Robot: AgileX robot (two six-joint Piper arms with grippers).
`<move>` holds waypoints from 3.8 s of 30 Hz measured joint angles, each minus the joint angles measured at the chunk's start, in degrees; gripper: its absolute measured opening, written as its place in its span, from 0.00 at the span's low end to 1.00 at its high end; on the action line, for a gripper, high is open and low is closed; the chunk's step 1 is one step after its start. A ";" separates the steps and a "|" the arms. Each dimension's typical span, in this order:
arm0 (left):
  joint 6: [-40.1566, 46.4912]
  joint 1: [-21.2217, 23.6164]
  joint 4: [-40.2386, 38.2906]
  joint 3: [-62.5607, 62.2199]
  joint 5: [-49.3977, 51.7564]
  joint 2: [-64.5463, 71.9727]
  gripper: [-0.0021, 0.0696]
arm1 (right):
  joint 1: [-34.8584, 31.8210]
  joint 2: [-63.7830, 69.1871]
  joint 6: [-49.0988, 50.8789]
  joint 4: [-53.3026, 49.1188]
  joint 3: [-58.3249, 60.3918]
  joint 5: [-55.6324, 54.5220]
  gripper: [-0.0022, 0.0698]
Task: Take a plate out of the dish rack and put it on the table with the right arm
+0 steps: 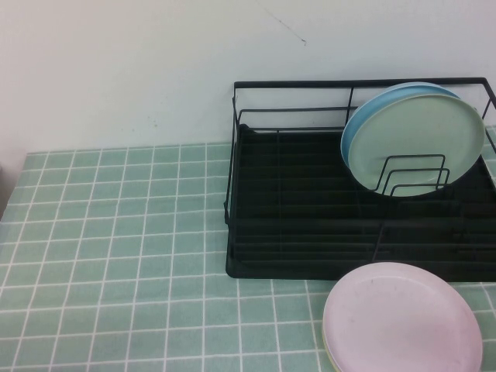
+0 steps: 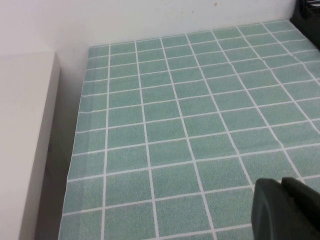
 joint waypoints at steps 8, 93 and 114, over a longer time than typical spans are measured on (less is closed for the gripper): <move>0.00 0.00 0.00 0.00 0.00 0.00 0.02 | 0.00 0.00 -0.44 3.59 0.00 -1.36 0.03; 0.00 0.00 0.00 0.00 0.00 0.00 0.02 | 0.00 113.57 -57.10 0.65 -98.82 27.79 0.54; 0.00 0.00 0.00 0.00 0.00 0.00 0.02 | -0.09 114.15 -62.86 5.11 -99.25 29.83 0.54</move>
